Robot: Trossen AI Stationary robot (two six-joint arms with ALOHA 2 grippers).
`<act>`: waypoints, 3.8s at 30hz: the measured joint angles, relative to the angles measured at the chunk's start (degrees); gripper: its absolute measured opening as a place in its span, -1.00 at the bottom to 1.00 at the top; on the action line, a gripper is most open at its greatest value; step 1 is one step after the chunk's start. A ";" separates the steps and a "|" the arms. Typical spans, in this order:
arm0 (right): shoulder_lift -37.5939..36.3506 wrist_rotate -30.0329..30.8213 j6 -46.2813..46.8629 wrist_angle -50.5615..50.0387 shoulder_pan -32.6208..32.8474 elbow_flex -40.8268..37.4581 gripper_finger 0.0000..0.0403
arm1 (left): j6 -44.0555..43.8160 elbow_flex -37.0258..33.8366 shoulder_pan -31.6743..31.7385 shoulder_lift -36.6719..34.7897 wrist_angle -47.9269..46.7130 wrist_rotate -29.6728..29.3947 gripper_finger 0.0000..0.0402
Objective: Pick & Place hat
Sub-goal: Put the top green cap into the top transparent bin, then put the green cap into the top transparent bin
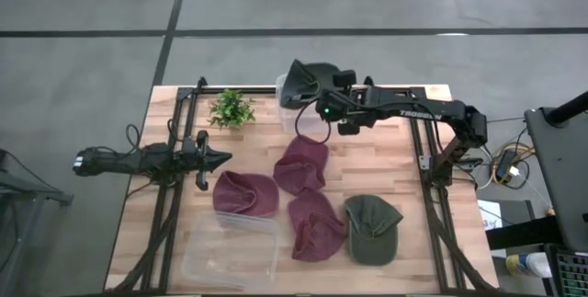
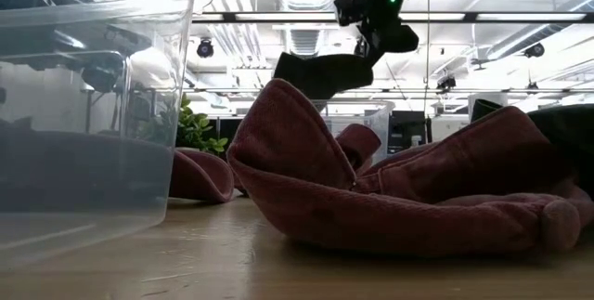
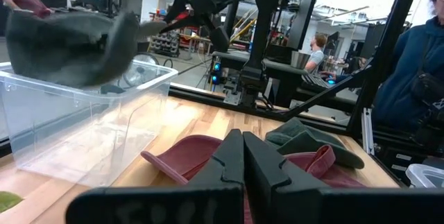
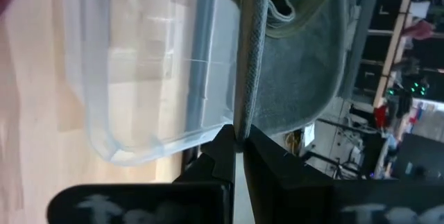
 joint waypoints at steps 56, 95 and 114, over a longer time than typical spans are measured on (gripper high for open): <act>-6.33 -9.87 39.36 -17.97 5.76 -1.91 0.00 | 0.00 0.00 0.00 0.11 0.00 0.00 -1.00; -2.72 -43.78 129.78 -6.73 35.57 -2.01 -0.09 | -0.01 0.00 -0.01 0.11 0.02 0.00 -1.00; 16.80 -47.20 147.51 -1.39 43.04 1.18 -0.10 | 0.00 0.00 0.00 0.70 0.02 0.00 -1.00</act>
